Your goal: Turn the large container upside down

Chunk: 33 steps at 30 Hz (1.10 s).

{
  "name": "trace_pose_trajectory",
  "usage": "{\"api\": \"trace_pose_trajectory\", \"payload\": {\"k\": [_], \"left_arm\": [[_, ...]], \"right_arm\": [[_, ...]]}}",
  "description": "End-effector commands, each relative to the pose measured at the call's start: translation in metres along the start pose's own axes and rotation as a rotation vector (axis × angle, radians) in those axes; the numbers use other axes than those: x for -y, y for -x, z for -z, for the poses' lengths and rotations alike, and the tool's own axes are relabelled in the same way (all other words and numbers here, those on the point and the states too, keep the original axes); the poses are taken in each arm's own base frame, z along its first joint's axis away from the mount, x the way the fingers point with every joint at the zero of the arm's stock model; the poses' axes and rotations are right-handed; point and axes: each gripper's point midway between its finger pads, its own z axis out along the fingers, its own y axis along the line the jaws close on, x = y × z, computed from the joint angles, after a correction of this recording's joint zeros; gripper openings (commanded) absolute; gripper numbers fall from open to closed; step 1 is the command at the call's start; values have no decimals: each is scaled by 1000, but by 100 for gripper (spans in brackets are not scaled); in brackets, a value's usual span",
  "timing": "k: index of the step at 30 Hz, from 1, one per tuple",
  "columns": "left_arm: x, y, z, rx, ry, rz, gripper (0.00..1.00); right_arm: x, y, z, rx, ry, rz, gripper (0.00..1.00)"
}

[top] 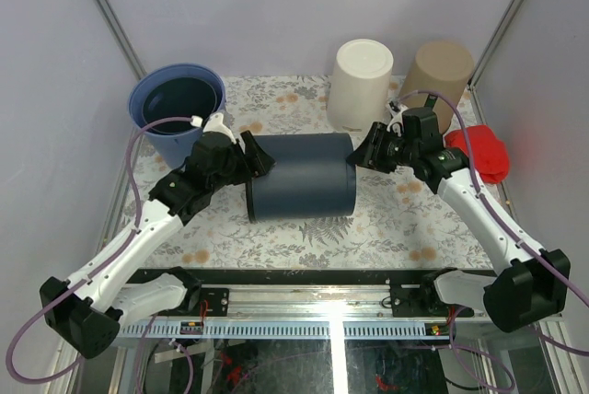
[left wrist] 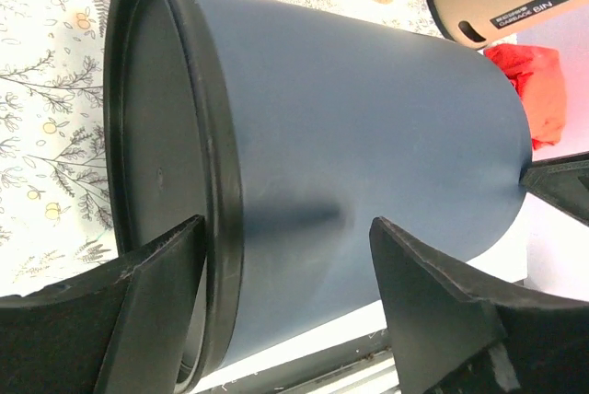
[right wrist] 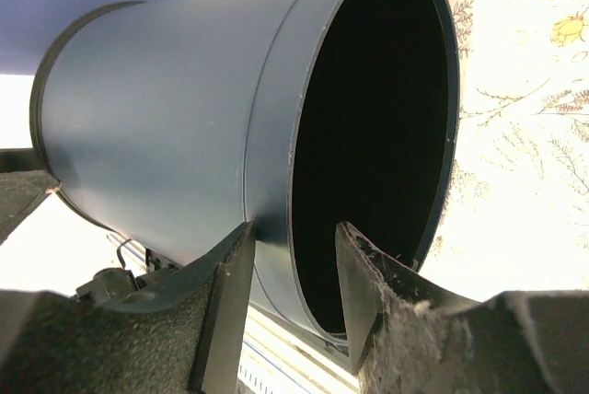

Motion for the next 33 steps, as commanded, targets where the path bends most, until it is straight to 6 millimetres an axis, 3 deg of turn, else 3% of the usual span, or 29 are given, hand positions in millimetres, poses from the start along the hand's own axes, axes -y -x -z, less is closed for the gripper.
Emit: {"api": "trace_pose_trajectory", "payload": {"k": [1,15,23,33], "left_arm": [[11,14,2,47,-6,-36,68],[8,8,-2,34,39,-66,60],[22,12,2,44,33,-94,58],[39,21,12,61,24,-117,57]], "right_arm": [[-17,-11,19,-44,18,61,47],[-33,-51,22,-151,-45,183,47],[-37,-48,17,-136,-113,237,44],[-48,-50,4,-143,-60,216,45]]}}
